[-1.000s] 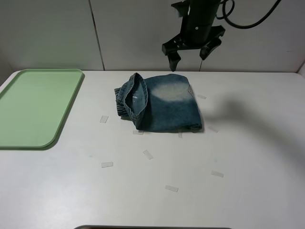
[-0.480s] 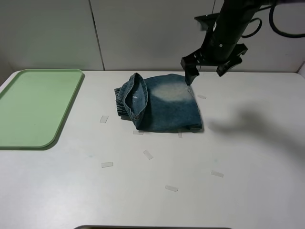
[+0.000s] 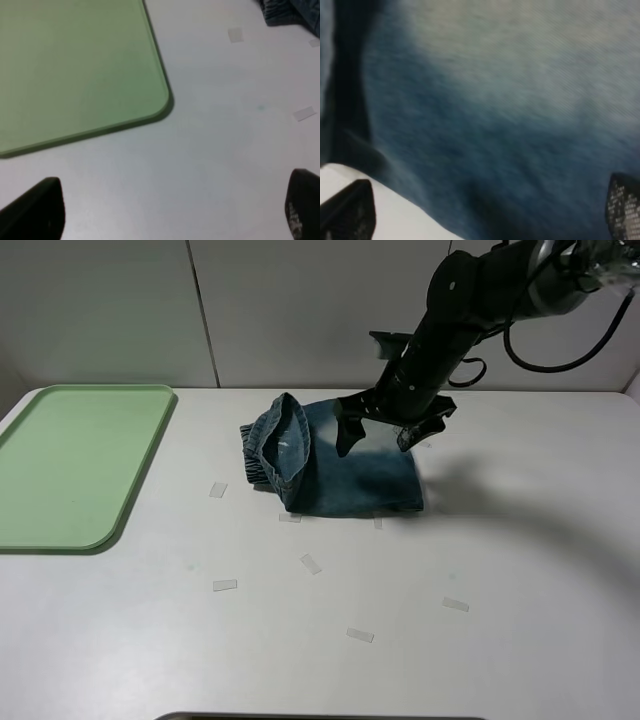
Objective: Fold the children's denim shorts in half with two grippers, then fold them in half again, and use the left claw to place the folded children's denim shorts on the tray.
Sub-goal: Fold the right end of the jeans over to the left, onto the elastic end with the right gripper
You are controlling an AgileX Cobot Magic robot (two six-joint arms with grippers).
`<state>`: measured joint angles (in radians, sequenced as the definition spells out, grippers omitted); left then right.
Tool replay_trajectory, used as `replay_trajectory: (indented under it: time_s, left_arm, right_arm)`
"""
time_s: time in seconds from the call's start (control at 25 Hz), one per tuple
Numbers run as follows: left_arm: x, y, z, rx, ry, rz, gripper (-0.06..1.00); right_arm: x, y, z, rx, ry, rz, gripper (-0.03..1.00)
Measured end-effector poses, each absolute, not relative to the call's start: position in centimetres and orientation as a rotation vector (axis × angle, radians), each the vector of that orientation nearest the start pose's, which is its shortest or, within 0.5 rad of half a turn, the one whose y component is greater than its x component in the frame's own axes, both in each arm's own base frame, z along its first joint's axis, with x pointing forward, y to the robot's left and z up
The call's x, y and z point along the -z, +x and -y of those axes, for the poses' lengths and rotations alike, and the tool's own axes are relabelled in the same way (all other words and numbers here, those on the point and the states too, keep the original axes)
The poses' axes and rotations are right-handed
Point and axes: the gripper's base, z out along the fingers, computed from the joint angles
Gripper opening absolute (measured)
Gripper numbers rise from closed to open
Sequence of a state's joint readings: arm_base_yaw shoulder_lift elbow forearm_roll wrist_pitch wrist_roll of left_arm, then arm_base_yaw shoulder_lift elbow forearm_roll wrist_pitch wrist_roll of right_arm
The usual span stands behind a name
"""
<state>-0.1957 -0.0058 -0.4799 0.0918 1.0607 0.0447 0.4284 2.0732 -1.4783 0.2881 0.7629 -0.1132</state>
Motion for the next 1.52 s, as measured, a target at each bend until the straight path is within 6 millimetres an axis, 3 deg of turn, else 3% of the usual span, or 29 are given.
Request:
replay_trajectory:
  time_s: [0.28, 0.56, 1.2, 1.52]
  left_arm:
    - [-27.2, -0.2, -0.8, -0.017, 0.244, -2.041, 0.87]
    - [-27.2, -0.2, -0.8, -0.017, 0.244, -2.041, 0.87]
    - [-27.2, -0.2, -0.8, -0.018, 0.245, -2.04, 0.87]
    - [-27.2, -0.2, -0.8, -0.018, 0.246, -2.04, 0.87]
  right_arm:
    - [-16.5, 38.5, -20.3, -0.435, -0.484, -2.74, 0.69]
    - [-14.8, 38.2, -21.6, -0.518, -0.457, -2.786, 0.69]
    - [-15.2, 36.6, -26.0, -0.591, -0.605, -2.647, 0.69]
    - [-15.2, 36.4, -26.8, -0.601, -0.608, -2.616, 0.69]
